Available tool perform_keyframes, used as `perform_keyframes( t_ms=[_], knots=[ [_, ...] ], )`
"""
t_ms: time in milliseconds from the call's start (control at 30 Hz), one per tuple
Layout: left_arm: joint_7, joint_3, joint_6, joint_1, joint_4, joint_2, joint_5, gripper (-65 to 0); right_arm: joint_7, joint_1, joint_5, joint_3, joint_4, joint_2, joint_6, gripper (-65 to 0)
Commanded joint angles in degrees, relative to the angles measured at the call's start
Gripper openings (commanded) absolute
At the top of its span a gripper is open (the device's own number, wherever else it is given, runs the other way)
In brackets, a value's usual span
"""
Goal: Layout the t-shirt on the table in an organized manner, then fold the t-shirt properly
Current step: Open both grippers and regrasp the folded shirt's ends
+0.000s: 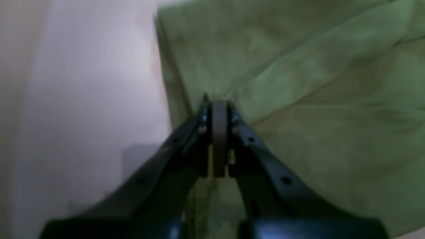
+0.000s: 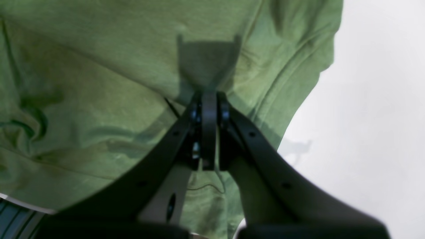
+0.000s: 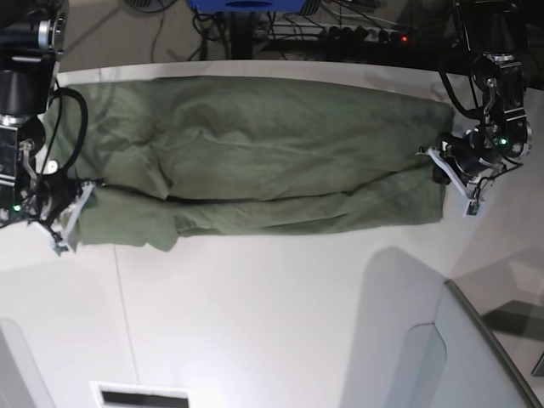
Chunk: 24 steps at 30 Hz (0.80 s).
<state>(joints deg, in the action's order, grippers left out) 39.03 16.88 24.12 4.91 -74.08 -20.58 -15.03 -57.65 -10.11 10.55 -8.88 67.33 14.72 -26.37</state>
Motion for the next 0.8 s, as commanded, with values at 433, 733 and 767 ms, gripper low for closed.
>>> perform_keyframes(
  t_ms=[433,733,767],
  knots=[
    [-9.09,0.74,-0.08,-0.91,4.94,-1.27,-0.40,-65.0,1.87,-1.45,0.22,-0.39,-1.79,-0.35,0.13,-53.1],
    [-8.74,4.08,-0.08,-0.12,-6.40,-1.18,-0.58,-8.9,2.31,-0.92,0.22,-8.57,7.79,-0.35,-0.22,-31.5],
    [-8.74,5.66,-0.08,-0.03,-7.45,-1.00,-0.84,-4.3,2.39,-1.10,0.22,-8.48,8.58,-0.17,-0.22,-31.5]
  ],
)
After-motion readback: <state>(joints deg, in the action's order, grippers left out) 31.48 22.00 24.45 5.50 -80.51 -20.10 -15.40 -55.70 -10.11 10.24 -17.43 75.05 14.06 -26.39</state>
